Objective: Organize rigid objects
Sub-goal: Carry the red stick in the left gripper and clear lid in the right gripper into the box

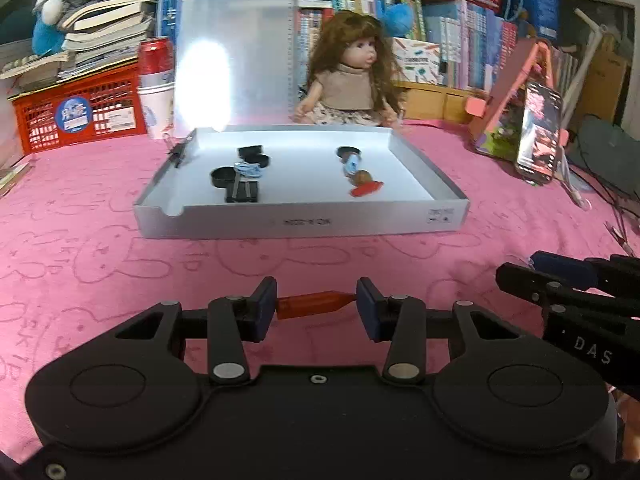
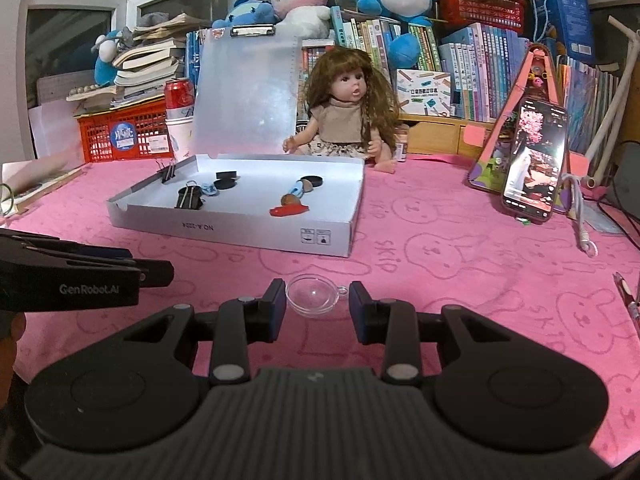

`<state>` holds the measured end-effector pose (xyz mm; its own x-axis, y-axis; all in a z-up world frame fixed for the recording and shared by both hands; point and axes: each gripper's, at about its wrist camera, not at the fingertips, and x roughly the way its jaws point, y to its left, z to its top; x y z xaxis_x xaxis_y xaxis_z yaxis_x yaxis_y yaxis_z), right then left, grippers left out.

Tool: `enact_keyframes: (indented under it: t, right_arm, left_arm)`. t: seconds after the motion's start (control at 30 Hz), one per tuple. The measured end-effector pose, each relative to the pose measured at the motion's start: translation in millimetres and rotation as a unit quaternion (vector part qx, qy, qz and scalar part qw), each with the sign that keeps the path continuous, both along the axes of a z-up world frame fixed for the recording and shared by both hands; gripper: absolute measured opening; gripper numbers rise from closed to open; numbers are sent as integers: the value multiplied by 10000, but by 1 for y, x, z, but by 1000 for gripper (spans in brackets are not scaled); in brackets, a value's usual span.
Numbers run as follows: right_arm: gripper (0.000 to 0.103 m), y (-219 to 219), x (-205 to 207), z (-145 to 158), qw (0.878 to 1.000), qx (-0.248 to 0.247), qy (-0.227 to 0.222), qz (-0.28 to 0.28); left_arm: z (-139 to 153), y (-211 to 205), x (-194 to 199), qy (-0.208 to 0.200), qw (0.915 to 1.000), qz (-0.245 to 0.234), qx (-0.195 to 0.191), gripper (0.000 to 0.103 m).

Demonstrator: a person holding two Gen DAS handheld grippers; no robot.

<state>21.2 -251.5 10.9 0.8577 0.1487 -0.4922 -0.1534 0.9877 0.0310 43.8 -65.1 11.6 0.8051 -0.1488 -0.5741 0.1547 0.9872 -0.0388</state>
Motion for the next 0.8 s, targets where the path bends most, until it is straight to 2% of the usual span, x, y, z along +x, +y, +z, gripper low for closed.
enact_keyframes:
  t: [0.4, 0.8]
  right_arm:
    - [40, 19, 23, 14, 9999, 95, -63, 22]
    - [40, 41, 55, 27, 9998, 44, -139, 116]
  left_arm:
    - [22, 38, 25, -156, 9994, 293, -60, 42]
    - [36, 55, 51, -172, 9992, 338, -156, 42]
